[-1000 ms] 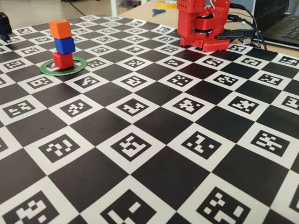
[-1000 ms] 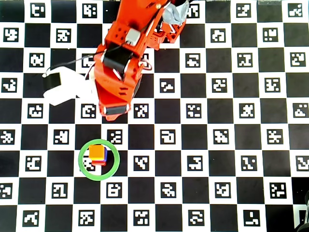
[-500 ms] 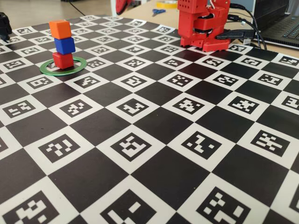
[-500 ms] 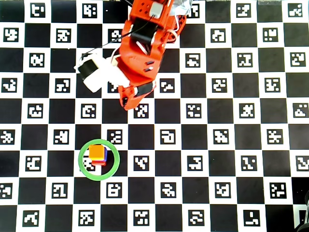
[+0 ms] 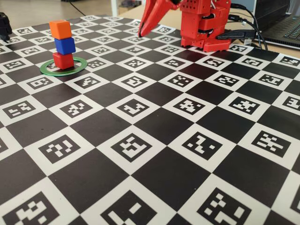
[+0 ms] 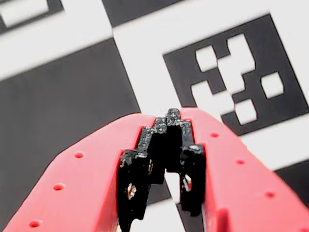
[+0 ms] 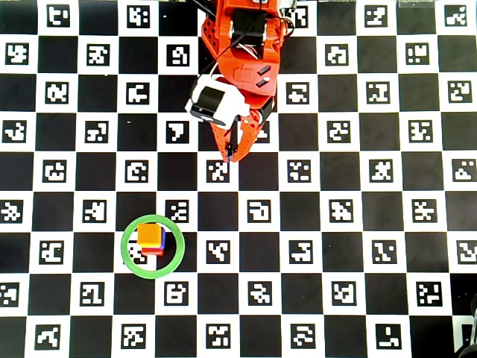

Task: Grab the red cube then put it in the green circle then put the blue cube on top and finally the orange cube on top

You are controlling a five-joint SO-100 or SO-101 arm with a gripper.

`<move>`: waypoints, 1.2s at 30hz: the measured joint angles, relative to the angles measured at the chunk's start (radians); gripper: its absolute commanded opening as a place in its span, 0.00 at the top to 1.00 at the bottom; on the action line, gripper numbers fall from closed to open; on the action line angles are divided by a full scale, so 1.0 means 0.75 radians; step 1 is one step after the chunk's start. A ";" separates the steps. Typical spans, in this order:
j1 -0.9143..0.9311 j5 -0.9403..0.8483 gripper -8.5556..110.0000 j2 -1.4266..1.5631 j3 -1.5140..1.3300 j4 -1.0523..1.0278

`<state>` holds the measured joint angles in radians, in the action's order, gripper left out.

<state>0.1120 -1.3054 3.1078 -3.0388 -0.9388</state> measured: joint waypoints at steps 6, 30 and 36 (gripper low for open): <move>-0.020 -0.063 0.97 0.147 -0.102 -0.160; -0.037 -0.178 0.97 0.264 -0.123 -0.462; -0.043 -0.178 0.97 0.264 -0.123 -0.462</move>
<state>0.0798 -1.4389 3.3057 -3.1309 -1.2855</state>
